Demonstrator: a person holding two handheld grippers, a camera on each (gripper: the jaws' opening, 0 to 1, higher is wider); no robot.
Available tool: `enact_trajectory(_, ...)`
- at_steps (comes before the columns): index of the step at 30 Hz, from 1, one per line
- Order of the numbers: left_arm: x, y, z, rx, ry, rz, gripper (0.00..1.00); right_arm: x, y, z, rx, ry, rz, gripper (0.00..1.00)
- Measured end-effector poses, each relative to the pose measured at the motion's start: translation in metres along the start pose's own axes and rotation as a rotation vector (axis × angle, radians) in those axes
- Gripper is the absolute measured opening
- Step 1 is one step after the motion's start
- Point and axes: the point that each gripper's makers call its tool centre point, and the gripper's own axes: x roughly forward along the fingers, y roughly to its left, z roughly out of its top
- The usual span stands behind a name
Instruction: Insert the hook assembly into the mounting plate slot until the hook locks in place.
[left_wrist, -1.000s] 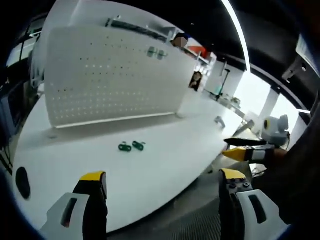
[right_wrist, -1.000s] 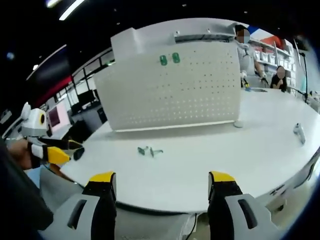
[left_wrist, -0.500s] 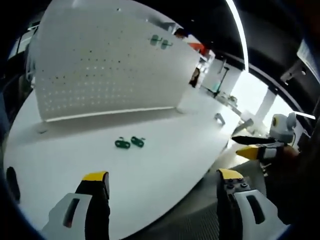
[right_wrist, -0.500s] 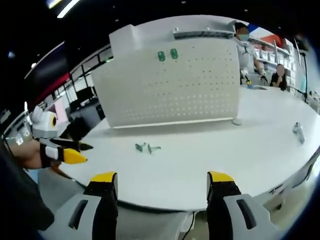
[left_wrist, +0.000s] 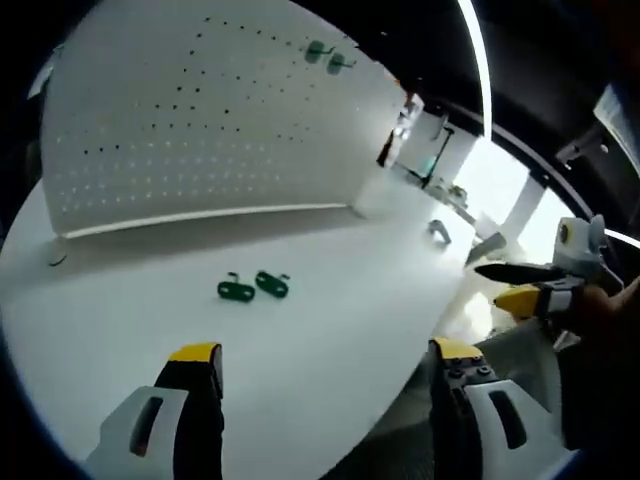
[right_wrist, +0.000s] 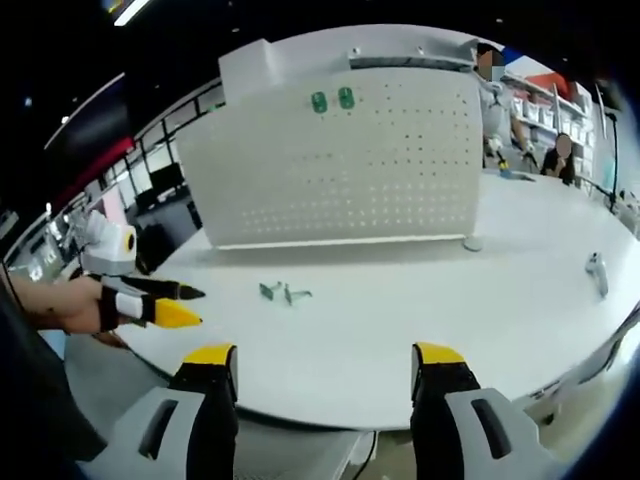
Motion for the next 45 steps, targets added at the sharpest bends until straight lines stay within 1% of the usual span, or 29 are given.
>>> enact_trajectory(4, 0.015, 0.004, 0.001, 0.003, 0.014, -0.008, 0.83, 0.005, -0.006, 0.002, 0.004, 0.010, -0.006, 0.71)
enact_trajectory(6, 0.022, 0.005, -0.003, 0.007, 0.040, -0.015, 0.81, 0.006, -0.007, 0.003, 0.002, 0.011, -0.008, 0.70)
enact_trajectory(12, 0.045, 0.012, -0.002, -0.002, 0.063, -0.021, 0.81, 0.013, -0.014, 0.011, 0.003, 0.008, -0.013, 0.70)
enact_trajectory(14, 0.050, 0.016, 0.000, -0.009, 0.063, -0.015, 0.78, 0.016, -0.017, 0.011, 0.004, 0.012, -0.015, 0.70)
enact_trajectory(15, 0.052, 0.018, 0.002, -0.013, 0.057, -0.011, 0.75, 0.017, -0.019, 0.011, 0.007, 0.013, -0.017, 0.70)
enact_trajectory(16, 0.054, 0.021, 0.004, -0.011, 0.048, -0.001, 0.73, 0.017, -0.021, 0.011, 0.012, 0.014, -0.020, 0.70)
enact_trajectory(18, 0.057, 0.029, 0.006, -0.021, 0.048, 0.021, 0.74, 0.018, -0.026, 0.009, 0.029, 0.017, -0.033, 0.70)
enact_trajectory(23, 0.067, 0.034, 0.009, -0.029, 0.049, 0.024, 0.72, 0.020, -0.030, 0.000, 0.049, 0.040, -0.046, 0.70)
enact_trajectory(27, 0.075, 0.039, 0.010, -0.056, 0.047, 0.028, 0.70, 0.021, -0.031, -0.004, 0.055, 0.057, -0.045, 0.69)
enact_trajectory(31, 0.081, 0.045, 0.010, -0.061, 0.048, 0.055, 0.68, 0.022, -0.034, -0.008, 0.062, 0.072, -0.049, 0.69)
enact_trajectory(33, 0.084, 0.048, 0.013, -0.067, 0.039, 0.066, 0.68, 0.022, -0.036, -0.010, 0.070, 0.077, -0.054, 0.69)
enact_trajectory(35, 0.087, 0.053, 0.012, -0.063, 0.046, 0.089, 0.65, 0.022, -0.038, -0.012, 0.075, 0.083, -0.059, 0.69)
enact_trajectory(38, 0.090, 0.059, 0.011, -0.069, 0.053, 0.103, 0.60, 0.022, -0.041, -0.014, 0.079, 0.092, -0.065, 0.69)
enact_trajectory(42, 0.095, 0.060, 0.011, -0.074, 0.058, 0.106, 0.58, 0.023, -0.047, -0.016, 0.103, 0.101, -0.076, 0.68)
enact_trajectory(45, 0.098, 0.065, 0.012, -0.060, 0.064, 0.134, 0.57, 0.023, -0.049, -0.018, 0.111, 0.105, -0.083, 0.68)
